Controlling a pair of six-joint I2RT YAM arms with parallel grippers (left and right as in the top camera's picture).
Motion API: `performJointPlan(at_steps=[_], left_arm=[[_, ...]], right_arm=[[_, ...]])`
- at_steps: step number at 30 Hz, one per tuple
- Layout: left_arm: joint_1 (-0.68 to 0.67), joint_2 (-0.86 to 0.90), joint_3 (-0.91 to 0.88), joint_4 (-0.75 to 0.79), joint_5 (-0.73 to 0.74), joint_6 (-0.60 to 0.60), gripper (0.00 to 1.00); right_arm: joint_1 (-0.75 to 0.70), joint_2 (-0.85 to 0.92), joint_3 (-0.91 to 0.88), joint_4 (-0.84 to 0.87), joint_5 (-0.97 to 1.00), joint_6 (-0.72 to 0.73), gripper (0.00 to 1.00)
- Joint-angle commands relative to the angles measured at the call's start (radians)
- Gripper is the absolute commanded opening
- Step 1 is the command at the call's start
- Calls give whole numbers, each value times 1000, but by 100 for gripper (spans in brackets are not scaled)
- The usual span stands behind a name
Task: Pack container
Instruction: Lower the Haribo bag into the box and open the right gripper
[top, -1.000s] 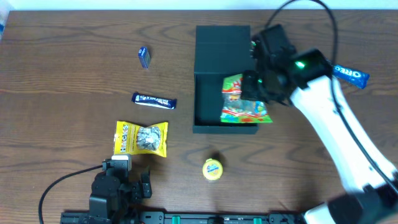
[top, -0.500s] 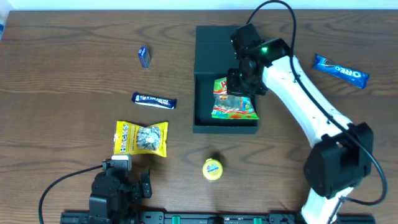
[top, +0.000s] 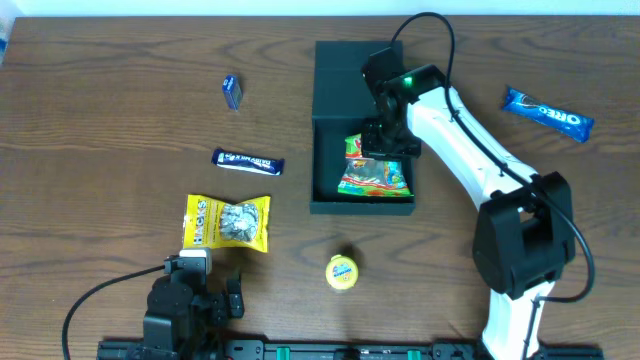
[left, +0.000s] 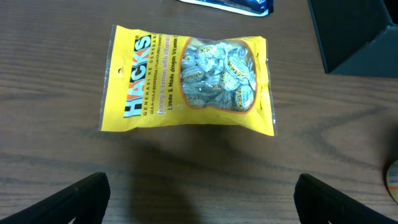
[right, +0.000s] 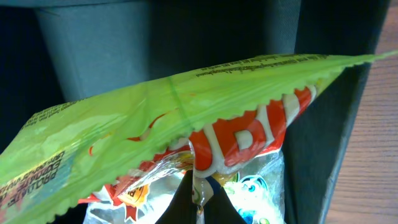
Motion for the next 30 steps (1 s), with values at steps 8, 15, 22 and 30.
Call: performJointPlan(at_steps=[8,15,22,30], left_arm=[[6,-6,-19,-49,-26,-1,96],[6,-6,-19,-49,-26,-1,96],[6,-6,-19,-49,-26,-1,96],[6,-6,-19,-49,-26,-1,96]], right_arm=[[6,29,25,-4,58,11,2],[6,29,25,-4,58,11,1],[7,29,25,-7,58,11,3],[17,29,25,-8,58,12,21]])
